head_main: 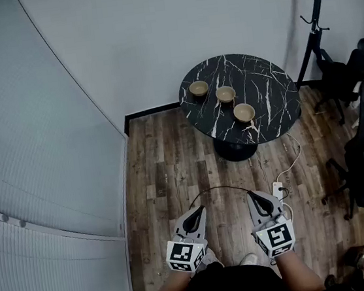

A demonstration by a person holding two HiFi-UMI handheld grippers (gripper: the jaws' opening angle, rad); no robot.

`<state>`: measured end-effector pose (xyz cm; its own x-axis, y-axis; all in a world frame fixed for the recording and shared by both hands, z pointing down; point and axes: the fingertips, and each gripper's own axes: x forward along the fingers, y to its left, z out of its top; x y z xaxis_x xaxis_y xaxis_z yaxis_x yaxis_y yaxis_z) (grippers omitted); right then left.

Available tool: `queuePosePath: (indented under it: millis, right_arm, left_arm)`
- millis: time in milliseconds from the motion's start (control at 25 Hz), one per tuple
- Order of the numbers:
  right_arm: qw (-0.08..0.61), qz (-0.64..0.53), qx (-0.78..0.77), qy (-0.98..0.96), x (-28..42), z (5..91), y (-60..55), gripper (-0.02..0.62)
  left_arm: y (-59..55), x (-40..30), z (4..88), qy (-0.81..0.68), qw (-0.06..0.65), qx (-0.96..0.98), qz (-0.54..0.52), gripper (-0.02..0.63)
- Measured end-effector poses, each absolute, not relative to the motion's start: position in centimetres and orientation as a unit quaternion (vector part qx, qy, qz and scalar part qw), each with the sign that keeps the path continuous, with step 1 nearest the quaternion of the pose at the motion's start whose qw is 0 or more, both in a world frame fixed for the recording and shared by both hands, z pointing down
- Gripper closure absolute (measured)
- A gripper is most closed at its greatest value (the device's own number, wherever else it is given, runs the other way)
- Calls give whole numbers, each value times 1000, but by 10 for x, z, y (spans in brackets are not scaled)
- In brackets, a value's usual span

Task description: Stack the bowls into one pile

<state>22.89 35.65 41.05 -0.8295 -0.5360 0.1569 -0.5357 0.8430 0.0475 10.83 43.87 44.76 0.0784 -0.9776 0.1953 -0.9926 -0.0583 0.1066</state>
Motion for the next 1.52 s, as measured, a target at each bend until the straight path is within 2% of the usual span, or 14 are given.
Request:
queuePosePath:
  millis: [440,1080,1520]
  right_arm:
    - [63,10,276,-959,230,405,366,589]
    - [69,16,314,-947,179,411,366,588]
    - [58,16,320,-945,165,410,315,588]
  left_arm:
    - [448,118,445,-669,102,735,38,594]
    - [451,53,442,-642,92,760,33,594]
    - [404,40,444,-632,91,768,46,594]
